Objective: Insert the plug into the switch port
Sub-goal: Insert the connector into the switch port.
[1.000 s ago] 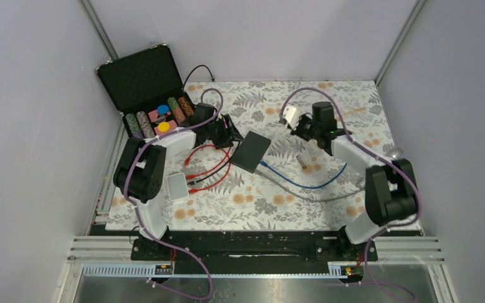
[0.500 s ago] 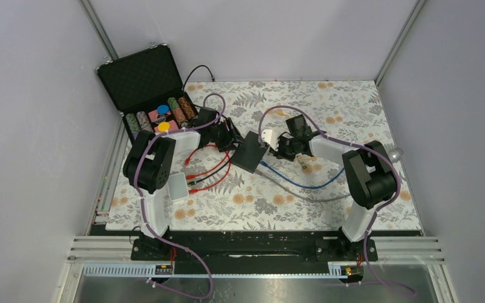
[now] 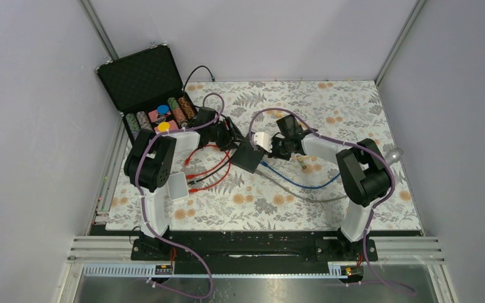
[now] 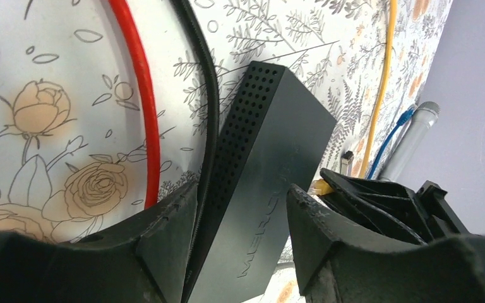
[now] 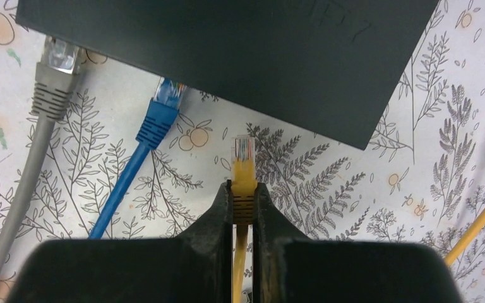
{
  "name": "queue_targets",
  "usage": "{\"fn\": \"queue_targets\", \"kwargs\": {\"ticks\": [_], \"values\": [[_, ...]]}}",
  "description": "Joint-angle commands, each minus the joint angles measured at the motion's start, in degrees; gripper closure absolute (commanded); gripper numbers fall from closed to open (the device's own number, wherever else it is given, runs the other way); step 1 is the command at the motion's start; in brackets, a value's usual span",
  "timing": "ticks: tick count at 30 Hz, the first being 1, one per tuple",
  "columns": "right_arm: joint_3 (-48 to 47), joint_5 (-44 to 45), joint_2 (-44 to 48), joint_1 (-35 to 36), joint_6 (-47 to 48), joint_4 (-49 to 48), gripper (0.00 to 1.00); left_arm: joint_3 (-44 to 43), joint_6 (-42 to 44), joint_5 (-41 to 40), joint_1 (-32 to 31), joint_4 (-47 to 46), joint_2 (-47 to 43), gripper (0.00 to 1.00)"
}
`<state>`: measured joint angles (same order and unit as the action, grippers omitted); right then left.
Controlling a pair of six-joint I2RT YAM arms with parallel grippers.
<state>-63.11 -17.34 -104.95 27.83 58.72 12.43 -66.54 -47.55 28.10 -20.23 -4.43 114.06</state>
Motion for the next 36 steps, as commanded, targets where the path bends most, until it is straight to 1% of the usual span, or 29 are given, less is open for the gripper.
{"fn": "queue_targets", "kwargs": {"ticks": [1,8,14,19,23,27,31,35,36], "values": [[-3.58,1.91,-0.99,1.08,-0.06,1.87,1.00,1.75,-0.98,2.08,0.06,-1.59,-1.40,0.46],[-5.74,3.41,-1.81,2.11,-0.58,3.66,1.00,4.61,-1.75,1.80,0.30,-2.34,-3.14,0.47],[-8.25,5.70,-2.84,3.61,-2.16,5.52,1.00,7.75,-4.63,2.87,1.09,-5.66,-4.20,0.48],[-9.95,7.33,-3.40,5.07,-3.32,6.42,1.00,8.75,-4.53,2.51,2.13,-4.29,-7.17,0.48],[-14.36,6.94,-5.19,6.68,-6.25,9.02,1.00,8.86,-3.66,1.66,2.63,-2.09,-9.56,0.48],[-18.79,10.11,-8.28,8.76,-8.88,11.25,1.00,10.20,-3.14,1.48,3.45,-0.98,-11.69,0.48],[-22.96,10.80,-10.42,9.93,-12.42,15.31,1.00,10.88,-2.81,1.63,5.44,-0.48,-12.72,0.48],[-28.49,12.93,-14.19,10.97,-17.66,20.18,1.00,7.40,-0.08,2.18,7.73,2.48,-10.88,0.48],[-29.00,11.99,-14.62,11.07,-19.11,20.47,1.00,6.30,1.10,1.75,8.13,3.70,-10.58,0.48]]}}
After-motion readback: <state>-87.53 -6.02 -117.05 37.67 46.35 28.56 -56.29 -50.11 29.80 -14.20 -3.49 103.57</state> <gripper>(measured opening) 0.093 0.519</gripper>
